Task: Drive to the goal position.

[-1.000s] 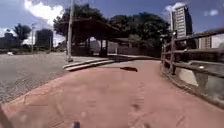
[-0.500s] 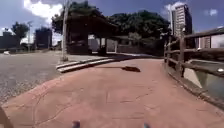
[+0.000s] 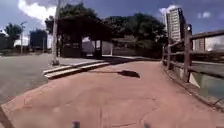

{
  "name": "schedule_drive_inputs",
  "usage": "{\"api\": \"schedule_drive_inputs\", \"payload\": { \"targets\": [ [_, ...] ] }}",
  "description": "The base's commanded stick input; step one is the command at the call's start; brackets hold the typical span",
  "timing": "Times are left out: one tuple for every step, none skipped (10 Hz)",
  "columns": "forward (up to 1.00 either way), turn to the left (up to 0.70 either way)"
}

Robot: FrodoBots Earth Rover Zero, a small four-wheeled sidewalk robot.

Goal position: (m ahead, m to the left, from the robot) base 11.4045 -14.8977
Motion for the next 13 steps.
{"api": "schedule_drive_inputs", "payload": {
  "targets": [
    [0.85,0.00],
    [0.85,0.00],
    [0.85,0.00],
    [0.85,0.00],
    [0.85,0.00],
    [0.85,0.00],
    [0.85,0.00],
    [0.85,0.00],
    [0.85,0.00],
    [0.85,0.00],
    [0.85,0.00],
    [0.85,0.00],
    [0.85,0.00]
  ]
}}
